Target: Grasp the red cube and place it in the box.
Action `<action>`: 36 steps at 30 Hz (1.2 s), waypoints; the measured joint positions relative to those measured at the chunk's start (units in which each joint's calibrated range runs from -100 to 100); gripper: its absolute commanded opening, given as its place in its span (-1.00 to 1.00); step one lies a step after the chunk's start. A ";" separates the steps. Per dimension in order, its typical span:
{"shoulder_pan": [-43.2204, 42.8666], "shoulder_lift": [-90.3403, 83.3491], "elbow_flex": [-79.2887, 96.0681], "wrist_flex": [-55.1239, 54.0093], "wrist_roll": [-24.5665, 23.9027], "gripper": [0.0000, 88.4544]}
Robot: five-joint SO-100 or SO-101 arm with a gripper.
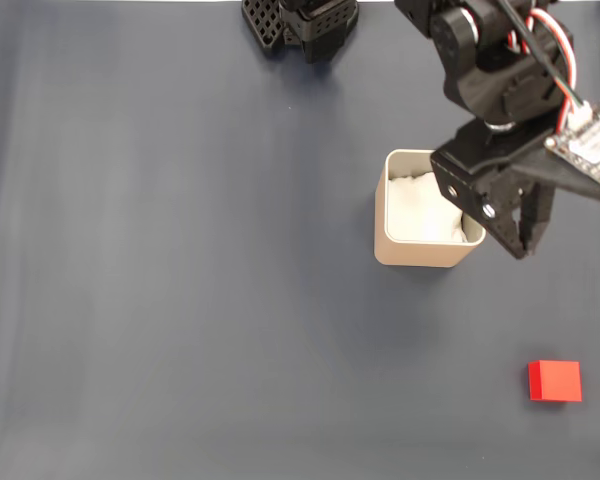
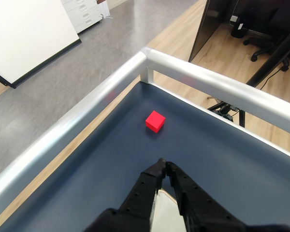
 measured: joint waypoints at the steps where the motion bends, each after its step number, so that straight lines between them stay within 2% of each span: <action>1: 0.00 0.89 -0.73 -0.24 -0.05 -0.96; 9: 0.00 6.69 -5.65 -1.30 -0.63 -0.83; 22: 0.00 14.44 -10.66 -4.22 -2.39 -0.44; 36: 1.13 20.86 -10.93 -10.07 -2.98 -0.26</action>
